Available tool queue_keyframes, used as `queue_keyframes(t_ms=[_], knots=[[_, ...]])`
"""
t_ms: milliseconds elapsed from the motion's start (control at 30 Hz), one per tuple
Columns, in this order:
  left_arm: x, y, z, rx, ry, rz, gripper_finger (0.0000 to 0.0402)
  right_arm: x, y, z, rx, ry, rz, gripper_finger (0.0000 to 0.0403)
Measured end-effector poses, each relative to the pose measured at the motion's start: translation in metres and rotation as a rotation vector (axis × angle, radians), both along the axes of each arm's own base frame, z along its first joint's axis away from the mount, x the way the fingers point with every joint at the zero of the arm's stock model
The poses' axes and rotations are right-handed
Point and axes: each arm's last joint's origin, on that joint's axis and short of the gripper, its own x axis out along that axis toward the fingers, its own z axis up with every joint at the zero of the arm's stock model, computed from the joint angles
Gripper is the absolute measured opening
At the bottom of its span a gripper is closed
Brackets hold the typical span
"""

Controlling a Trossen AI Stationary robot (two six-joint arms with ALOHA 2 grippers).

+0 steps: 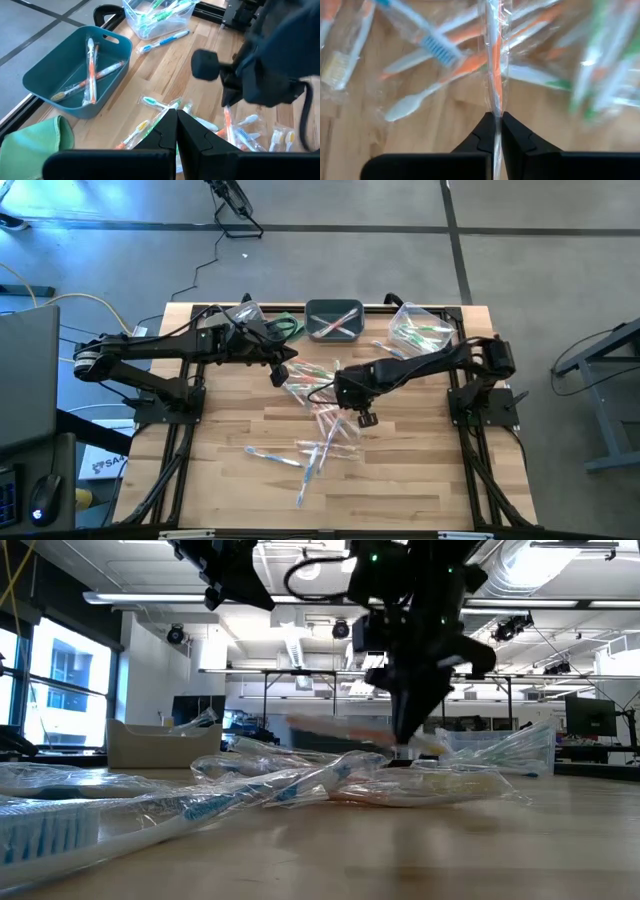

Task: Pick & Place Toothbrushes
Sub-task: Put the orange toothbrush into the blue bin

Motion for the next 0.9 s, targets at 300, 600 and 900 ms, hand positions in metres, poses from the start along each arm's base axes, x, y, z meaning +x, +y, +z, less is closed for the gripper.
queue_keyframes(t_ms=[300,600,900], knots=[[0.0,0.0,0.0,0.0,-0.001,0.0,0.0,-0.02,-0.028,0.054,-0.154,-0.16,-0.13,0.0006],[0.001,0.0,0.001,-0.041,-0.028,0.027,0.0,-0.044,-0.041,0.1,-0.126,-0.337,-0.29,0.0006],[0.001,0.002,0.002,-0.036,-0.044,0.079,0.0,-0.046,-0.044,0.113,-0.107,-0.435,-0.333,0.0006]])
